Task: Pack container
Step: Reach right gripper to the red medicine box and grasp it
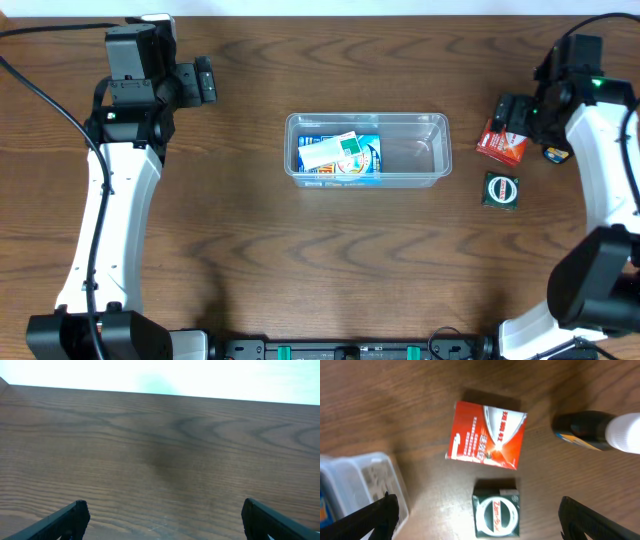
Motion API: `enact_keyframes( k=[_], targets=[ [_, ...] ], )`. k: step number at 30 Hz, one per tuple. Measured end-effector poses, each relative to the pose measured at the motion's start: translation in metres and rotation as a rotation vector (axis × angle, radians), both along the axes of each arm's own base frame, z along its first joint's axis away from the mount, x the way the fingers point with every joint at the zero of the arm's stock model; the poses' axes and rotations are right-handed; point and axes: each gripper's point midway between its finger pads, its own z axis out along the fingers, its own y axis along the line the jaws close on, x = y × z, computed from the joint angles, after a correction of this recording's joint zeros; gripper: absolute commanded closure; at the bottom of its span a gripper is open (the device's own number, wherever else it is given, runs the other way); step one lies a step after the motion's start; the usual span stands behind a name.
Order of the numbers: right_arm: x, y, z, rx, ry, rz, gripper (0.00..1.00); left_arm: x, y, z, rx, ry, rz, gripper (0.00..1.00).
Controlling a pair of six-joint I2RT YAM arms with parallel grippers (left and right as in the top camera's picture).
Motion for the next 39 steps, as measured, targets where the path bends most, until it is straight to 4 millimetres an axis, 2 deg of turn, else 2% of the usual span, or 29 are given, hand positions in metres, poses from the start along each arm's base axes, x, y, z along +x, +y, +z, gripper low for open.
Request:
enact_keyframes(
  k=[8,15,20,28,37,39],
  targets=[
    [0.01,-0.009,-0.025,-0.028,0.023,-0.138,0.01,0.0,0.0,0.0,0.0,0.0,0.0,0.02],
    [0.021,-0.016,-0.04,-0.05,0.002,-0.187,0.01,0.0,0.0,0.0,0.0,0.0,0.0,0.02],
    [0.029,-0.016,-0.065,-0.056,-0.003,-0.188,0.01,0.0,0.0,0.0,0.0,0.0,0.0,0.02],
    [0.026,-0.011,-0.112,-0.062,0.032,-0.155,0.01,0.0,0.0,0.0,0.0,0.0,0.0,0.02],
    [0.03,-0.011,-0.122,-0.071,0.016,-0.13,0.01,0.0,0.0,0.0,0.0,0.0,0.0,0.02],
    [0.029,-0.011,-0.126,-0.071,0.026,-0.129,0.04,0.0,0.0,0.0,0.0,0.0,0.0,0.02]
  ],
)
